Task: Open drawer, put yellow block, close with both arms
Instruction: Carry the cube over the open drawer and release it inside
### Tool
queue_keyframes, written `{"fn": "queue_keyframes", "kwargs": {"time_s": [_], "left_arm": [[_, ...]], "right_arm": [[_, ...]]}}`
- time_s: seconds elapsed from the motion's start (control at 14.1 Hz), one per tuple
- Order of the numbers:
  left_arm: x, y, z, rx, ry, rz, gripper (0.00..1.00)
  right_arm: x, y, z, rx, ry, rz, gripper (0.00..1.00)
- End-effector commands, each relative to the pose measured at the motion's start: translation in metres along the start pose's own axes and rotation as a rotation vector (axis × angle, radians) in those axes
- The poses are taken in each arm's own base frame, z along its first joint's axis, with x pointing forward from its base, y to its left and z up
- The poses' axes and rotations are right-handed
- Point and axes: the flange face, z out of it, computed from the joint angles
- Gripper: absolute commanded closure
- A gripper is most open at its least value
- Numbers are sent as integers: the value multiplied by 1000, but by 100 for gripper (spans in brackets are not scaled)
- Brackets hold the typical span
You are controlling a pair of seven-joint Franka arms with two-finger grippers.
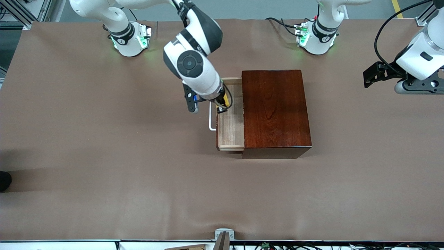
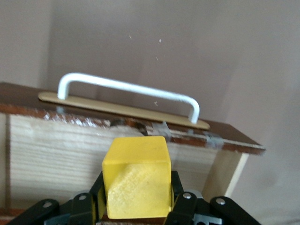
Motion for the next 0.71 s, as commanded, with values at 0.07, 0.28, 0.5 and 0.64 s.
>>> {"fn": "queue_keyframes", "kwargs": {"time_s": [0.07, 0.28, 0.5, 0.64], "left_arm": [[1, -3, -1, -11, 2, 6, 0], [2, -3, 1, -8, -1, 5, 0], [2, -2, 1, -8, 1, 5, 0], [2, -1, 1, -7, 3, 10, 0]], "right_arm": [[-15, 0, -5, 38, -20, 26, 100], [-36, 6, 37, 56, 19, -19, 100], [-34, 2, 65, 80, 82, -15, 100], [-35, 1, 82, 82, 85, -1, 100]]}}
